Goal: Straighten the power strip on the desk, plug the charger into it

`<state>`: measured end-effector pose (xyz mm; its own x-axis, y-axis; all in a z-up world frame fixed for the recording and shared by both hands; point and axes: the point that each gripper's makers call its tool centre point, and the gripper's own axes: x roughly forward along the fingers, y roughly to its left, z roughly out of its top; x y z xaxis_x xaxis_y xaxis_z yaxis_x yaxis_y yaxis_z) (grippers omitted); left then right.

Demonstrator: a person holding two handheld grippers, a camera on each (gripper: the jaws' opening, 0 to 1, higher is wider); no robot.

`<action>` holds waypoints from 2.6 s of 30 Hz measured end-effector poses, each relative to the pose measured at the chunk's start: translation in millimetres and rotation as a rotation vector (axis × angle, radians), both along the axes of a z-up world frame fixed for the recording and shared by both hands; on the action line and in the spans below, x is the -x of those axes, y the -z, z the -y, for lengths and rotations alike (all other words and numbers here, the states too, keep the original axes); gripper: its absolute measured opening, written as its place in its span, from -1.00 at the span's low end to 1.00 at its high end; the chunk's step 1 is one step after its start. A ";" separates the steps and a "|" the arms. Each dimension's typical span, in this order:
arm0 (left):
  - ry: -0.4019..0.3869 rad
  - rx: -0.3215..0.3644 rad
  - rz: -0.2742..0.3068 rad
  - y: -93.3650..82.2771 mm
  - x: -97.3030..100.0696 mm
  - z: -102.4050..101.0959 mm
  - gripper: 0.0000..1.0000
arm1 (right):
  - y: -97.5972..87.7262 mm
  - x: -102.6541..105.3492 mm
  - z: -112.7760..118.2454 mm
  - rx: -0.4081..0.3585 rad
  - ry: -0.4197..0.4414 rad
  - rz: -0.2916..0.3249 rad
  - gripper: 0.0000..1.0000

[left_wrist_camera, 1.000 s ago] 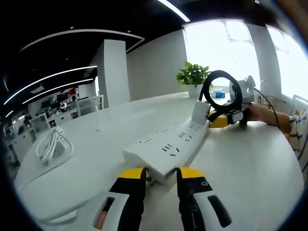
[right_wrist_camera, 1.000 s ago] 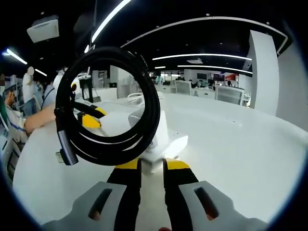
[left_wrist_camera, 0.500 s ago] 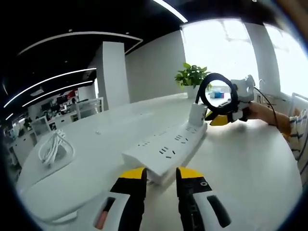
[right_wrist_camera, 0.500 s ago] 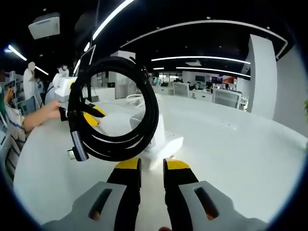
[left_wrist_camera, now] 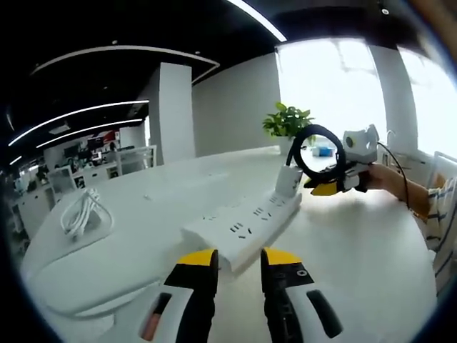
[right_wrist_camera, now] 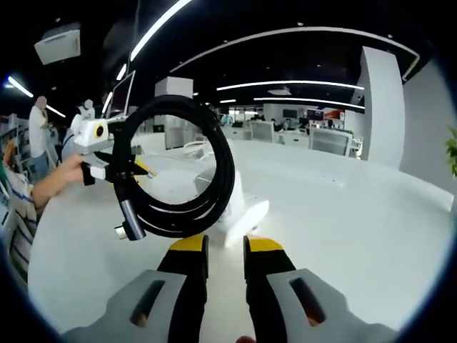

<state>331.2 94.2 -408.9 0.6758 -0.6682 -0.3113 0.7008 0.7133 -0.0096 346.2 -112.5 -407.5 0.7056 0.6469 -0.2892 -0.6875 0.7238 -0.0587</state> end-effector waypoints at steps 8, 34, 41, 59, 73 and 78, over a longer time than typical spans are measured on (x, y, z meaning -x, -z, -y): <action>-0.064 0.007 0.015 -4.4 15.2 -13.4 -0.52 | -6.6 16.1 0.8 0.019 0.024 0.038 -0.56; -0.204 0.068 0.054 -19.1 95.1 -30.7 -0.48 | -25.8 85.5 6.9 -0.107 0.136 0.066 -0.50; -0.227 0.099 0.075 -28.4 116.3 -32.1 -0.46 | -18.6 102.4 2.4 -0.109 0.154 0.069 -0.50; -0.355 0.036 0.116 -25.8 151.4 -51.2 -0.30 | -33.0 137.1 13.7 -0.089 0.215 0.116 -0.37; -0.429 0.058 0.062 -5.4 164.4 -66.6 -0.20 | -20.8 151.5 17.0 -0.071 0.260 0.084 -0.29; -0.460 0.056 0.062 -5.1 167.5 -74.4 -0.12 | -15.8 153.6 13.7 -0.079 0.261 0.063 -0.26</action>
<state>163.7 168.6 -403.9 0.9221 -0.3094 -0.2326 0.3124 0.9496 -0.0246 192.6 -126.2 -391.7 0.8664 0.4594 -0.1957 -0.4737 0.8801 -0.0314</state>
